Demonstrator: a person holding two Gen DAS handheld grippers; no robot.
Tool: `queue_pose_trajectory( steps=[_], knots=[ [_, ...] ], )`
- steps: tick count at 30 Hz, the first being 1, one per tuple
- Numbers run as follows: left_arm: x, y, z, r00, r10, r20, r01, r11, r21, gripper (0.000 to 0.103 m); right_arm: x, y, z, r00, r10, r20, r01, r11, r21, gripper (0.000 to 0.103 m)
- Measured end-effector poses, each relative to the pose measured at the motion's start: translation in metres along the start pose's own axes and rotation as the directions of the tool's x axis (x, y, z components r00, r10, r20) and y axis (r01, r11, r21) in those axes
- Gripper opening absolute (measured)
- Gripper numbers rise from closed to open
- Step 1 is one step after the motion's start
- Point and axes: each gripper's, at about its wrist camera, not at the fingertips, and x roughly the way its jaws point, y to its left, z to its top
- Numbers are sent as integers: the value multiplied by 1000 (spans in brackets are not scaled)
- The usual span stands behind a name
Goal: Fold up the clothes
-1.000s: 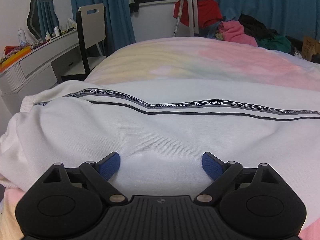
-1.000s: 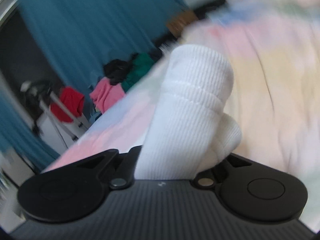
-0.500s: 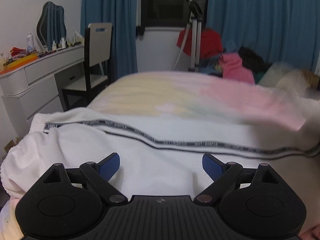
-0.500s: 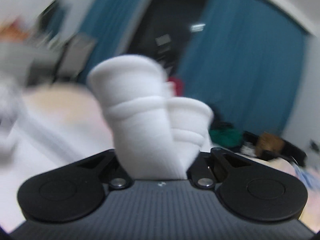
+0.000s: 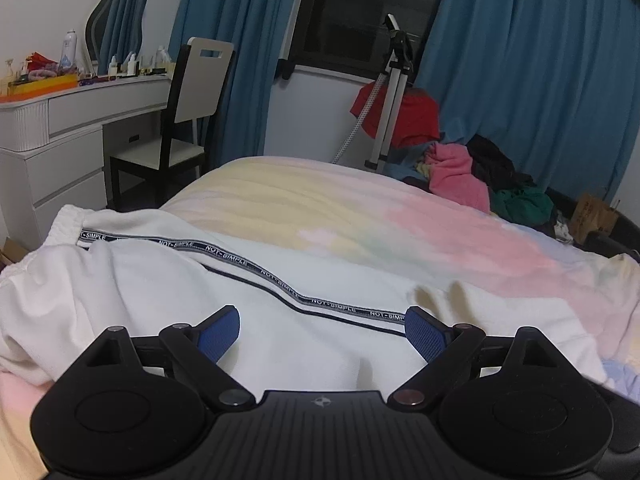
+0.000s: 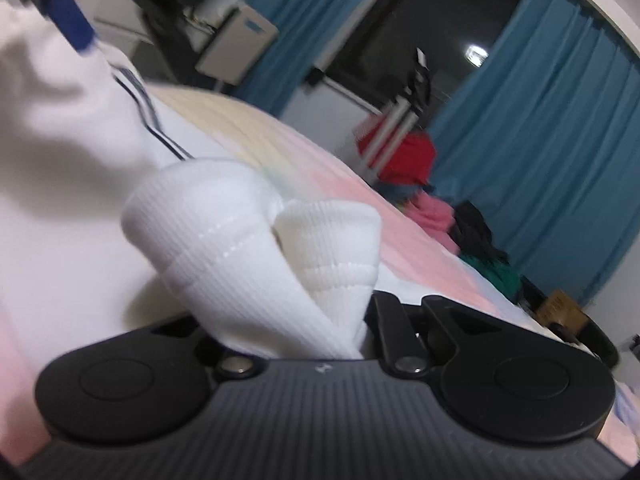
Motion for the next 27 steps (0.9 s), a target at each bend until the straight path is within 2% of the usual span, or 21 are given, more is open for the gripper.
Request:
queue_pose_trajectory(
  steps=[4, 6, 7, 10, 12, 14, 15, 17, 20, 23, 25, 27],
  knots=[
    [2, -4, -3, 1000, -13, -10, 13, 1000, 21, 91, 9, 14, -5, 1000, 9, -23, -9, 1000, -26, 13],
    [0, -9, -5, 1000, -1, 6, 1, 998, 67, 91, 8, 11, -1, 1000, 23, -21, -23, 1000, 1, 14],
    [-1, -12, -5, 1000, 5, 15, -7, 996, 92, 91, 5, 6, 0, 999, 49, -22, -48, 998, 32, 15],
    [-3, -17, -7, 999, 12, 29, -16, 991, 131, 91, -8, -13, 7, 989, 144, -22, -140, 980, 140, 28],
    [-4, -15, -8, 1000, -1, 23, -2, 992, 129, 91, -13, -25, 17, 977, 212, -21, -203, 958, 204, 43],
    [-5, -14, -9, 1000, -10, 20, 7, 992, 128, 91, -23, -41, 22, 957, 289, -16, -271, 915, 298, 72],
    [-6, -14, -10, 1000, -9, 17, 7, 991, 131, 91, -27, -51, 24, 945, 327, -9, -303, 884, 357, 79],
    [-16, -15, -12, 1000, -16, 13, 14, 989, 150, 91, -43, -66, 25, 932, 361, -12, -319, 839, 442, 81],
    [-41, -20, -21, 999, -36, 34, 29, 980, 195, 91, -54, -91, 33, 933, 359, 4, -302, 779, 549, 84],
    [-64, -21, -30, 995, -99, 30, 91, 974, 210, 92, -72, -112, 30, 950, 312, 30, -260, 731, 631, 84],
    [-74, -20, -35, 992, -127, 29, 119, 973, 200, 96, -82, -120, 25, 965, 257, 43, -222, 727, 650, 84],
    [-75, -13, -35, 990, -137, 16, 133, 982, 136, 97, -90, -125, 19, 978, 205, 49, -185, 724, 664, 84]
  ],
)
